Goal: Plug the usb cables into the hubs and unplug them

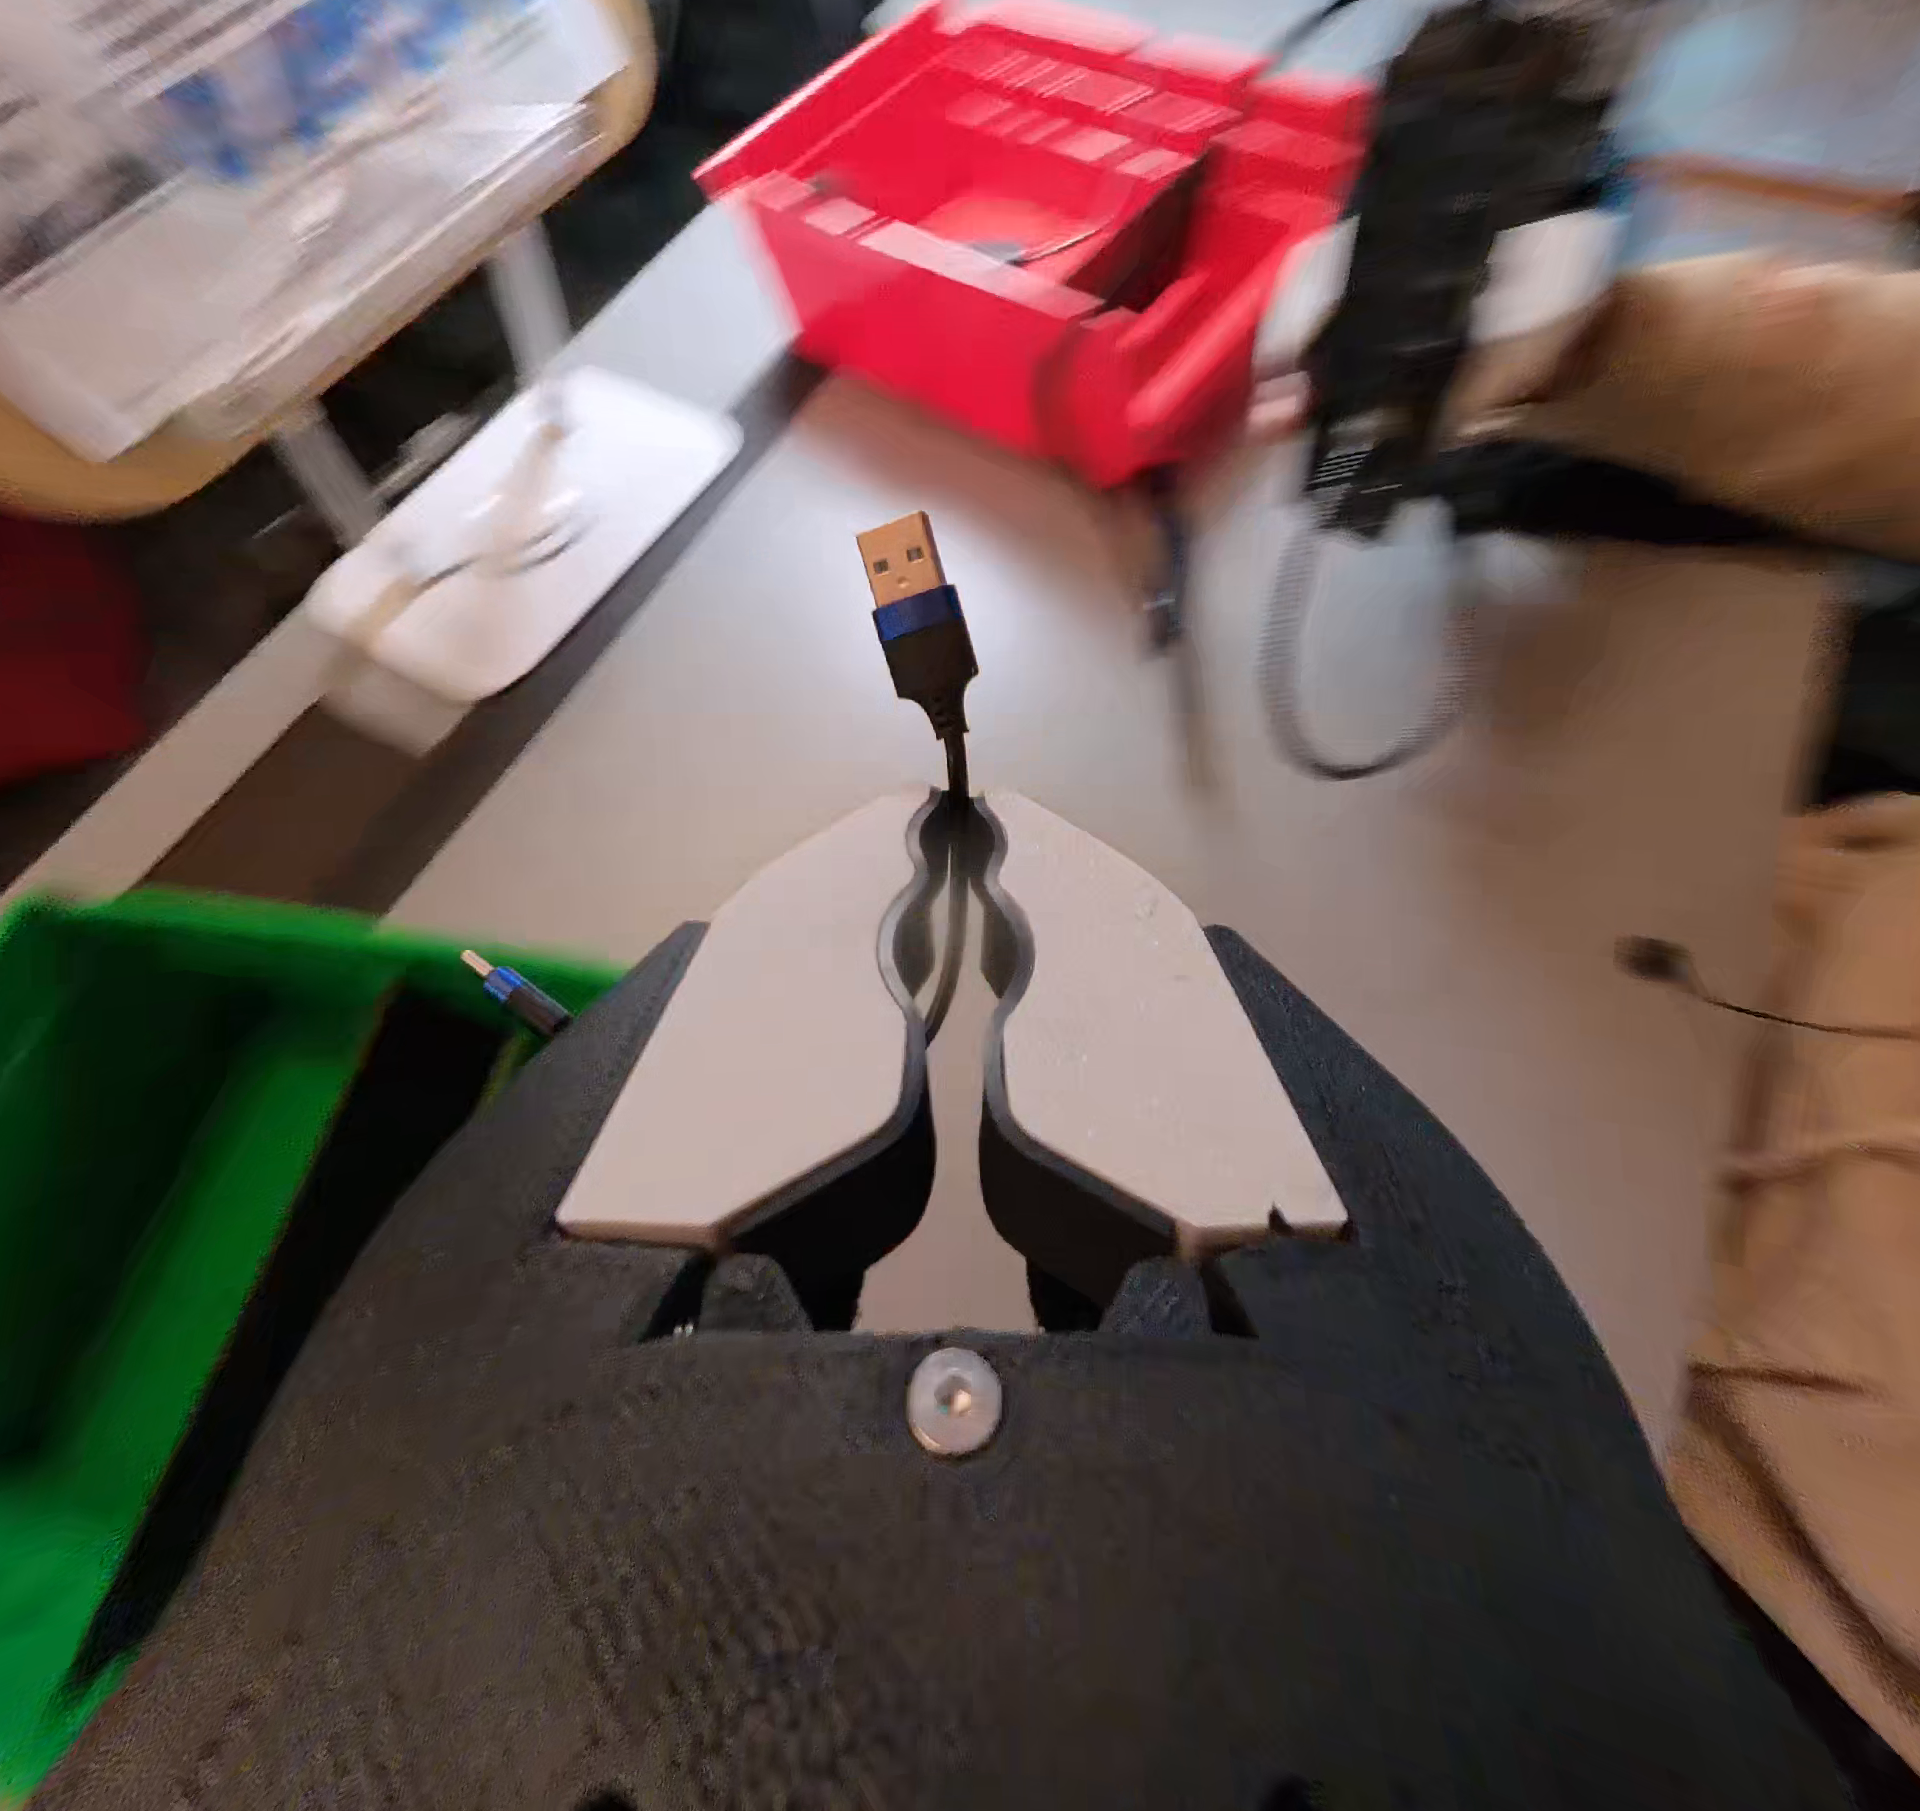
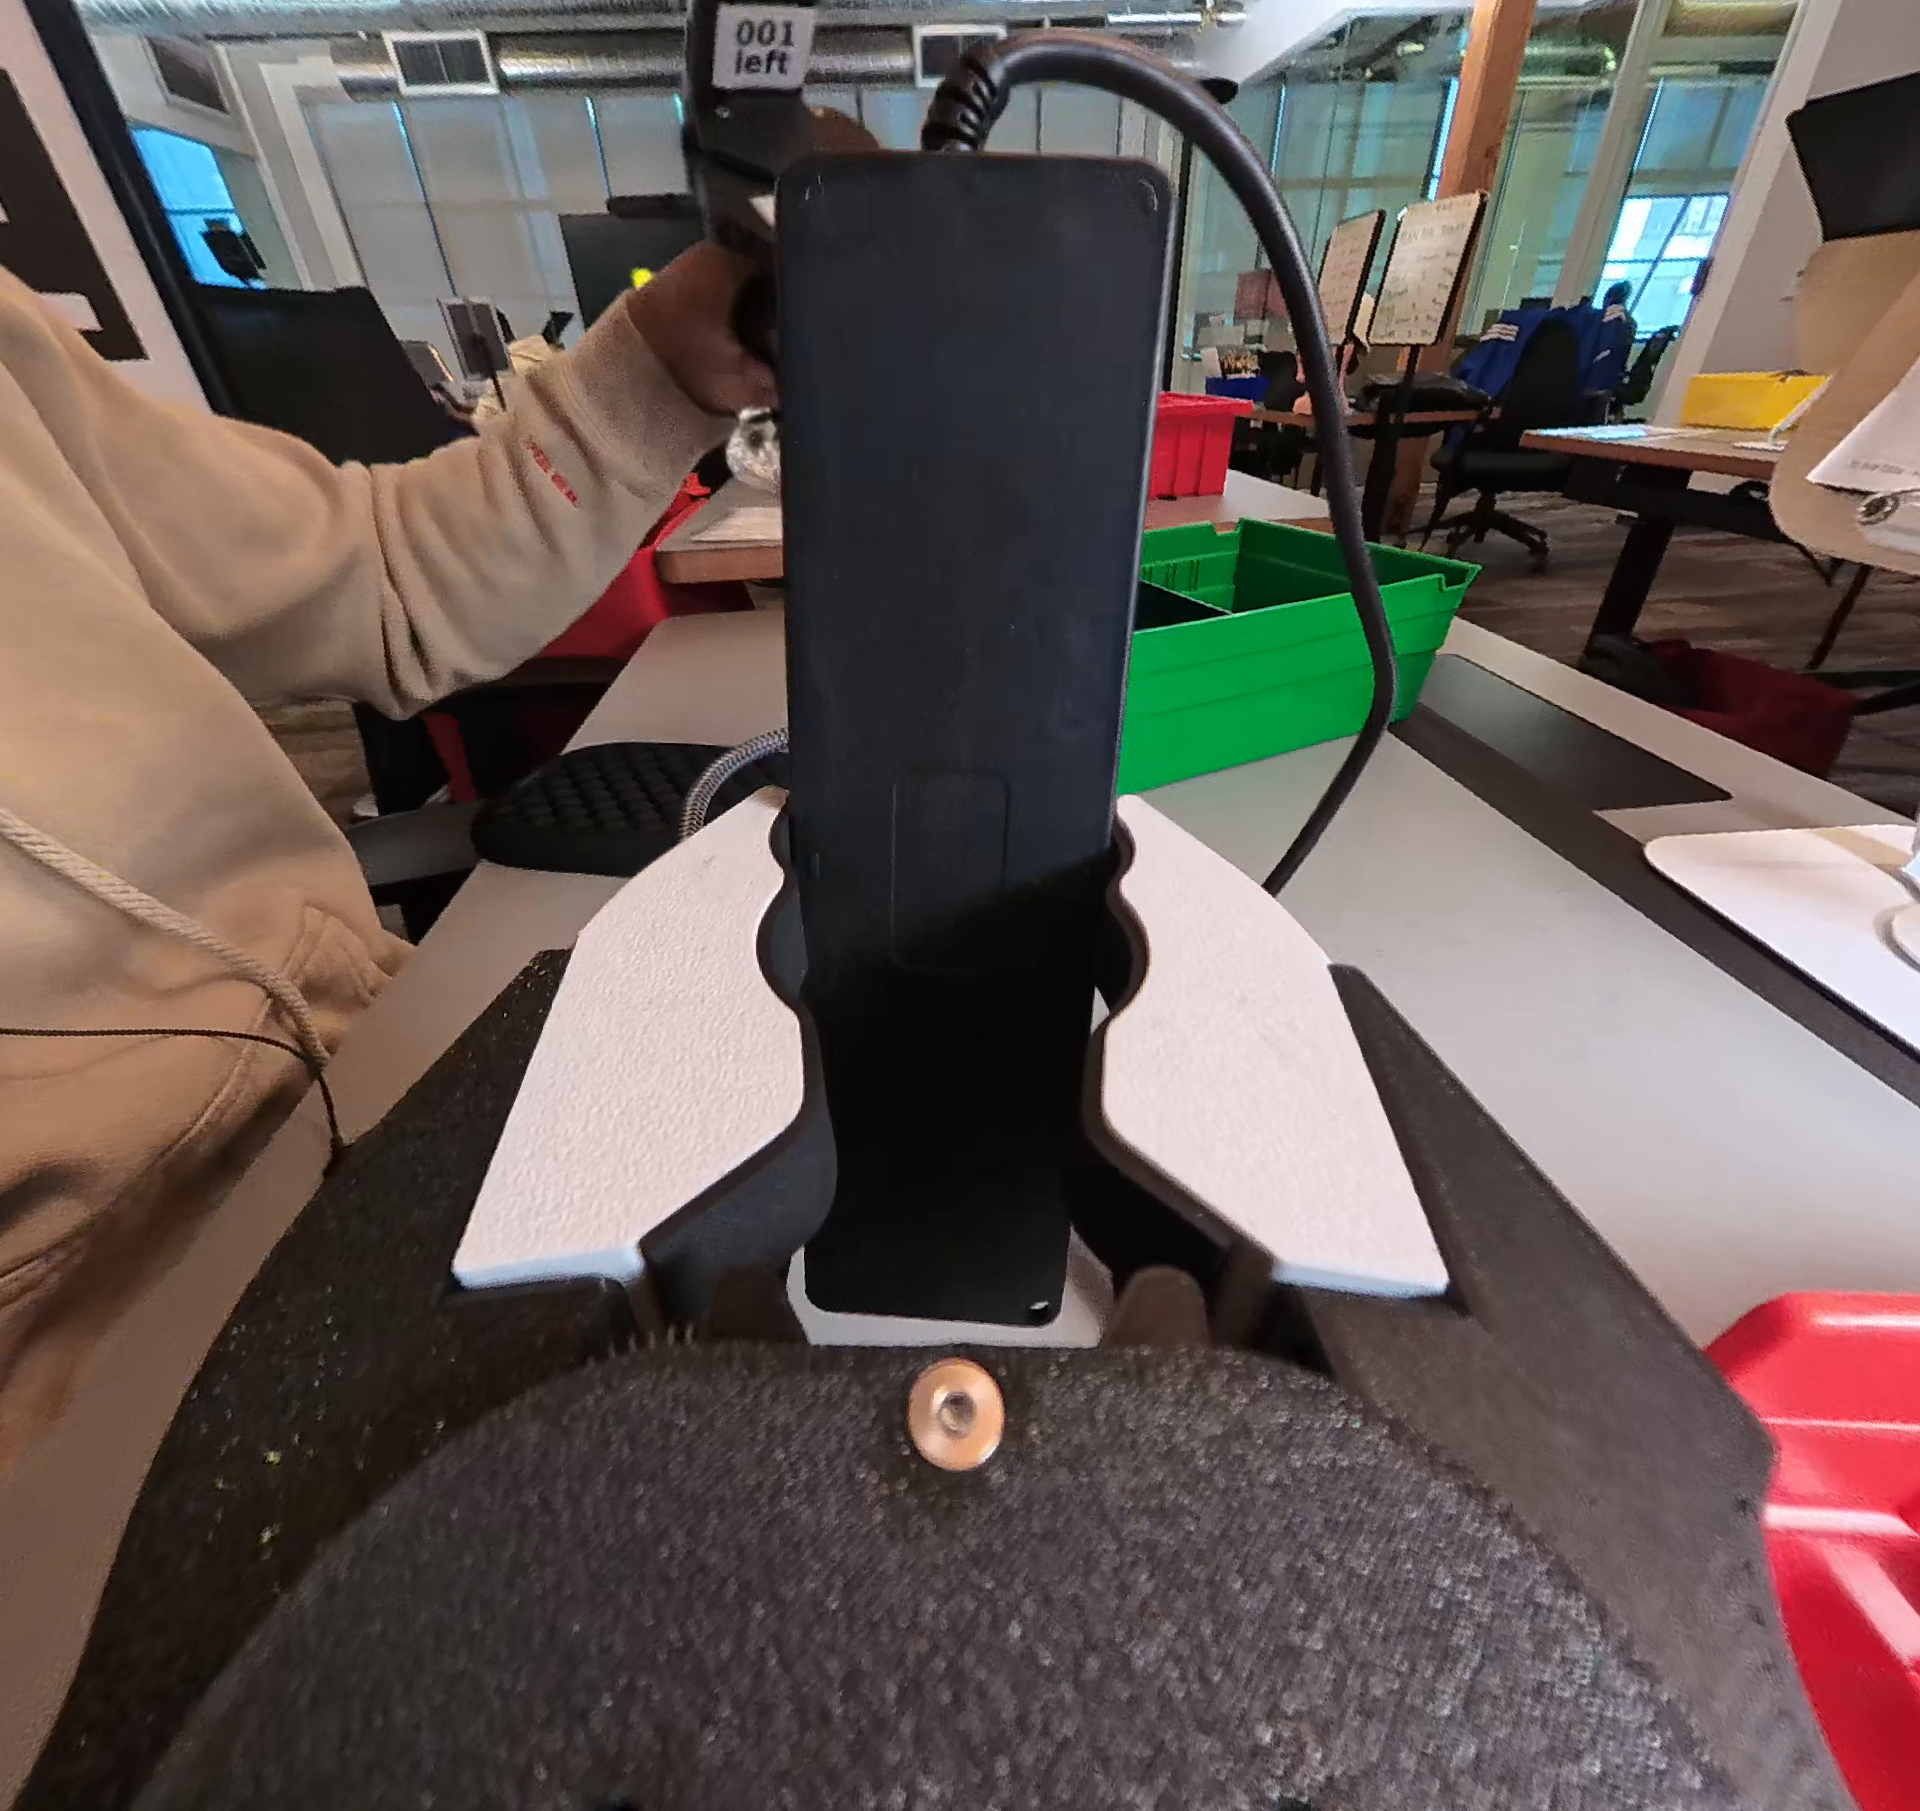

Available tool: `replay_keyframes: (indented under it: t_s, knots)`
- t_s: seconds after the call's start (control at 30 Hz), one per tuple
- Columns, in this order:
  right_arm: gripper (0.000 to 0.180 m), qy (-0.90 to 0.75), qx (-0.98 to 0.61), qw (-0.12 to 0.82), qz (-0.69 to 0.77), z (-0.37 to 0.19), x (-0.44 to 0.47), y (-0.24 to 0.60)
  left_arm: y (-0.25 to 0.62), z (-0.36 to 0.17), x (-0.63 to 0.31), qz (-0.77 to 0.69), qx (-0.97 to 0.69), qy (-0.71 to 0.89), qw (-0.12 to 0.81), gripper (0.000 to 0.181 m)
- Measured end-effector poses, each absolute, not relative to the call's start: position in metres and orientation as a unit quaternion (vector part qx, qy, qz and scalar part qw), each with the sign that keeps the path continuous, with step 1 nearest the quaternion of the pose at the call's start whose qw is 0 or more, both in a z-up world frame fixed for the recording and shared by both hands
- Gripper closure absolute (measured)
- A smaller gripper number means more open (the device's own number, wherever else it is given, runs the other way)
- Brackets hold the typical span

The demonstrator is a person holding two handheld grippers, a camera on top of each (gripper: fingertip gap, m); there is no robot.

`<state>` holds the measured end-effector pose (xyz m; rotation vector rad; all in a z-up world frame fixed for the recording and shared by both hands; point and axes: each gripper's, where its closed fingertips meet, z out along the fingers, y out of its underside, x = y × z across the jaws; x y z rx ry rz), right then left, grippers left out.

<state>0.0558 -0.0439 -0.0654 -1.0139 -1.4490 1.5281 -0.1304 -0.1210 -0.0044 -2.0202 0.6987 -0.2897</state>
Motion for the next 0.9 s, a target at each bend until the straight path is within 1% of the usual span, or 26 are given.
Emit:
replay_keyframes:
  t_s: [0.13,0.27,0.37,0.43,0.57,0.67,0.8,0.9]
  knots:
    - [0.126,-0.566,-0.396,0.393,0.606,-0.063,0.058,-0.042,-0.150,-0.004,-0.057,-0.276,-0.738,0.375,0.488,0.177]
    - [0.126,-0.565,-0.398,0.394,0.606,-0.063,0.060,-0.039,-0.173,-0.025,-0.011,-0.348,-0.639,0.460,0.509,0.177]
    - [0.126,-0.565,-0.400,0.395,0.605,-0.064,0.061,-0.036,-0.171,-0.052,0.002,-0.374,-0.624,0.468,0.502,0.177]
    - [0.126,-0.564,-0.403,0.396,0.603,-0.066,0.061,-0.033,-0.161,-0.075,0.002,-0.362,-0.645,0.464,0.488,0.177]
    - [0.126,-0.560,-0.410,0.394,0.602,-0.070,0.063,-0.026,-0.139,-0.129,-0.007,-0.266,-0.717,0.478,0.432,0.177]
    - [0.126,-0.564,-0.417,0.391,0.596,-0.075,0.063,-0.022,-0.131,-0.157,-0.011,-0.215,-0.744,0.490,0.400,0.177]
    - [0.126,-0.560,-0.422,0.387,0.599,-0.079,0.063,-0.018,-0.132,-0.175,-0.007,-0.217,-0.750,0.492,0.386,0.177]
    - [0.126,-0.549,-0.425,0.385,0.609,-0.077,0.065,-0.013,-0.132,-0.171,-0.005,-0.239,-0.744,0.475,0.405,0.177]
